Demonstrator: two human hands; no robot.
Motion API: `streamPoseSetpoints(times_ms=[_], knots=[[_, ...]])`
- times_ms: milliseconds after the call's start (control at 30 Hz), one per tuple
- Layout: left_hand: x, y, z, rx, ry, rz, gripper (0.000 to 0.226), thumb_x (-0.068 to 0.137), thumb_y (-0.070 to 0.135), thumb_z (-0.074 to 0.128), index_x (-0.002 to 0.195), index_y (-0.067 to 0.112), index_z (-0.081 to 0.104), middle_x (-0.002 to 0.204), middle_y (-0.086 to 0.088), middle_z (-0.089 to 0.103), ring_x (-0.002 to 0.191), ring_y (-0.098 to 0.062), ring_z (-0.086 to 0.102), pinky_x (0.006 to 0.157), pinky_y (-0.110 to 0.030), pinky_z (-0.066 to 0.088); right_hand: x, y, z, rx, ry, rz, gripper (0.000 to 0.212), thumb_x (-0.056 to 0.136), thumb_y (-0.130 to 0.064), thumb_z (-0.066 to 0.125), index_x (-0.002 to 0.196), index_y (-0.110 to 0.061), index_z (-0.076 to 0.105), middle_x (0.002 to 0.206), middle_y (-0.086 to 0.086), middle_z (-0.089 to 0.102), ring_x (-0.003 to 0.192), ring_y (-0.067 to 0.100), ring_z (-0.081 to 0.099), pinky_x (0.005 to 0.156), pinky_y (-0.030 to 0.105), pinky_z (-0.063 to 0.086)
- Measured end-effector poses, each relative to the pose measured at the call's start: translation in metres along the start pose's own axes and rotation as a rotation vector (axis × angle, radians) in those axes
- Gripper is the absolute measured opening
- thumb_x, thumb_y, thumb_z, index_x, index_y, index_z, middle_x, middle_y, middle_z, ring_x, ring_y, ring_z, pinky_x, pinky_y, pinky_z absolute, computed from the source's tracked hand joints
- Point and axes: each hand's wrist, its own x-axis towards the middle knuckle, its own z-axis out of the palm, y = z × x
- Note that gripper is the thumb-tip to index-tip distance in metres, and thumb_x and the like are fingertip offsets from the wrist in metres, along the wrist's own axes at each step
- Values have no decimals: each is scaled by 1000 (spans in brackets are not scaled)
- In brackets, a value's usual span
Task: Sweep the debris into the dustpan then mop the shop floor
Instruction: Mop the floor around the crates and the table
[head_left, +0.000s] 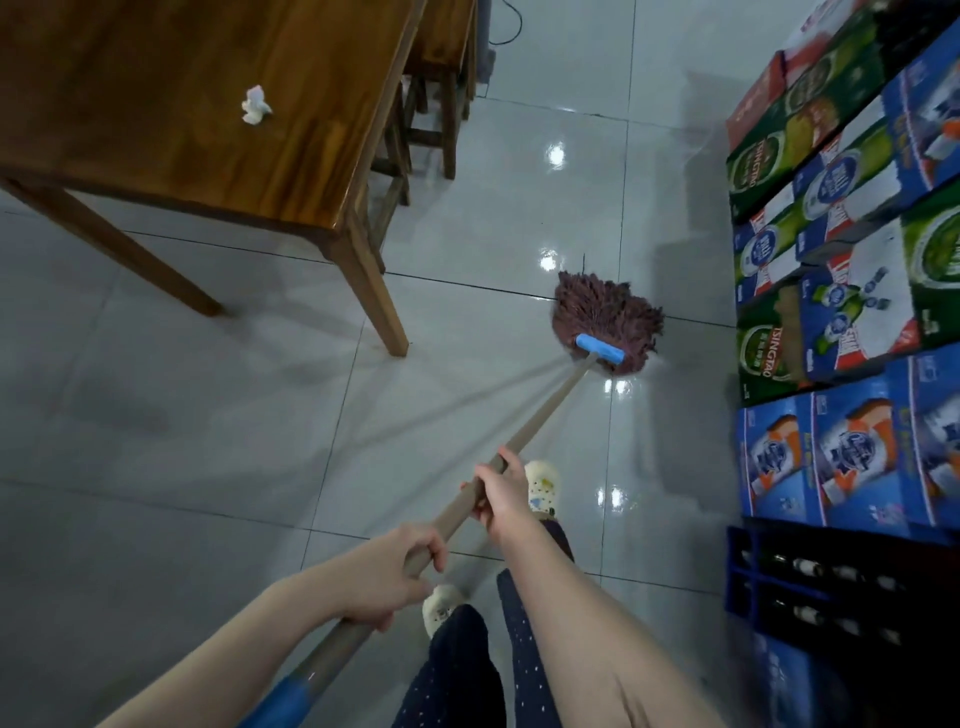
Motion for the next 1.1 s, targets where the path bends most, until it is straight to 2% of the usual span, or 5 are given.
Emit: streamPoseSetpoints(times_ms=[133,333,733,933,1100], knots=[[-8,3,11,69,-5,14,19,89,17,51,88,35,45,79,4,43,38,-8,51,41,-21,41,-10,11,-8,13,8,5,53,94,2,47,138,-25,36,80,6,53,60,17,59,55,30,47],[20,31,4,109,-11,3,16,91,13,49,96,27,45,81,6,38,32,-6,50,39,-18,40,14,-12,-20,12,29,4,51,94,-1,47,138,-24,35,83,3,51,59,18,58,55,30,48],[134,133,-14,9,32,77,15,89,13,51,95,26,48,95,-4,46,33,-8,50,40,-21,42,97,-137,-84,-62,82,-32,48,95,-3,45,136,-26,39,82,2,54,58,18,56,56,29,47],[178,166,-29,-20,59,98,15,90,9,51,98,22,48,83,2,41,32,-8,49,38,-18,40,132,-180,-98,-69,100,-61,46,96,-3,43,136,-25,37,80,2,52,59,17,55,56,31,46],[185,168,-17,-82,89,103,19,87,5,49,95,22,50,84,2,41,30,-9,50,36,-19,40,139,-179,-106,-100,128,-54,46,96,-6,43,137,-27,38,78,3,51,57,16,55,55,27,45]])
